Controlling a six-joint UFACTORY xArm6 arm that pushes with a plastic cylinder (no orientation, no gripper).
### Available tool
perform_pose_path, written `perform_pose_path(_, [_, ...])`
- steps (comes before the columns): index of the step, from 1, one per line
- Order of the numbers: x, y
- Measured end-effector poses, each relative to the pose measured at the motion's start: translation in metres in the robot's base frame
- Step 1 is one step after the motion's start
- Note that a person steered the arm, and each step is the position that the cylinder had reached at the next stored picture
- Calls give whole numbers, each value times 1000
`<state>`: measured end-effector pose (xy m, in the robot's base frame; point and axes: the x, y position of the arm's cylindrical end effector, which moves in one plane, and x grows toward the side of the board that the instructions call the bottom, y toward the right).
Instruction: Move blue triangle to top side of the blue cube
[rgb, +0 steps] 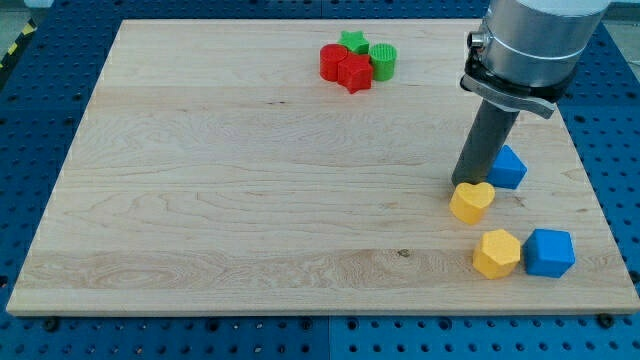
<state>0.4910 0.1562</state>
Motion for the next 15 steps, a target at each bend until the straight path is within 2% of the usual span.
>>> perform_pose_path(1, [17, -5])
perform_pose_path(3, [21, -12])
perform_pose_path(4, [1, -26])
perform_pose_path(5, [-52, -27])
perform_pose_path(6, [-66, 39])
perform_pose_path(7, [-49, 63])
perform_pose_path(9, [-46, 13])
perform_pose_path(12, [-17, 89])
perform_pose_path(15, [-13, 58])
